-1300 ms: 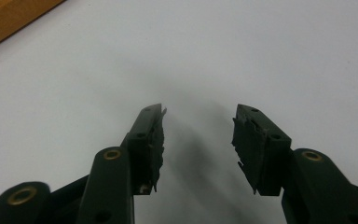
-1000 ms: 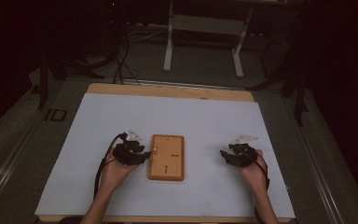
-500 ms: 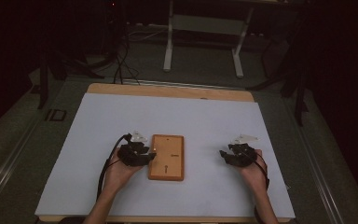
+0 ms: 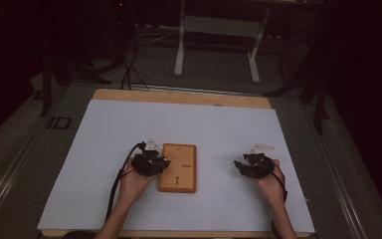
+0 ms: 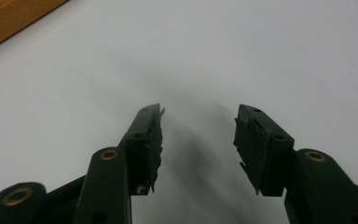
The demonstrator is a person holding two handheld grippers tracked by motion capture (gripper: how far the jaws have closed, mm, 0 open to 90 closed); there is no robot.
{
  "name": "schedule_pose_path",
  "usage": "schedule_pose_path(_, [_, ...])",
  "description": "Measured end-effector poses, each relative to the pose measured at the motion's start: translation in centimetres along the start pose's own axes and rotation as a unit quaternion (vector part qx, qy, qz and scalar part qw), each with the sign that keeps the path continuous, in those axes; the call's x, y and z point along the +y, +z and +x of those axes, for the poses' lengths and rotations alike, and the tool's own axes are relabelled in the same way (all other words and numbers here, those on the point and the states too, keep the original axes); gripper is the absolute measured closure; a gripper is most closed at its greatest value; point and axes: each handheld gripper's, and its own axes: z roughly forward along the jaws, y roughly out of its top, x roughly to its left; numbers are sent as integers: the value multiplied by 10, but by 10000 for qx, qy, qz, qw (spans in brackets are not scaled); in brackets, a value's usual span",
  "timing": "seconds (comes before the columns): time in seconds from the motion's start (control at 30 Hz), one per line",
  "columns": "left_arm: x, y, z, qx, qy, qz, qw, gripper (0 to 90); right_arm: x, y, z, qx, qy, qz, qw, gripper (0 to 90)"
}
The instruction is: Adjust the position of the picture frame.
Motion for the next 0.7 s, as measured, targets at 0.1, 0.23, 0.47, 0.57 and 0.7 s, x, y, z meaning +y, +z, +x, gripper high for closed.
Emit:
schedule_pose_path(0.1, [0, 2, 0, -26, -106, -54, 9999, 765, 0, 0, 0, -5, -6, -3, 10000, 502])
schedule_pose_path(0.23, [-1, 3, 0, 4, -143, -65, 9999, 767, -1, 0, -1, -13, 2, -12, 10000, 502])
schedule_pose_path(0.47, [-3, 8, -2, 85, -229, -92, 9997, 773, -1, 0, 0, -4, -30, -18, 10000, 501])
schedule_pose_path(0.57, [-5, 8, -4, 93, -311, -141, 9994, 790, -1, 0, 0, 3, -23, -33, 10000, 500])
schedule_pose_path(0.7, [-6, 8, -6, 157, -360, -191, 9990, 826, -1, 0, 0, -2, -14, -33, 10000, 500])
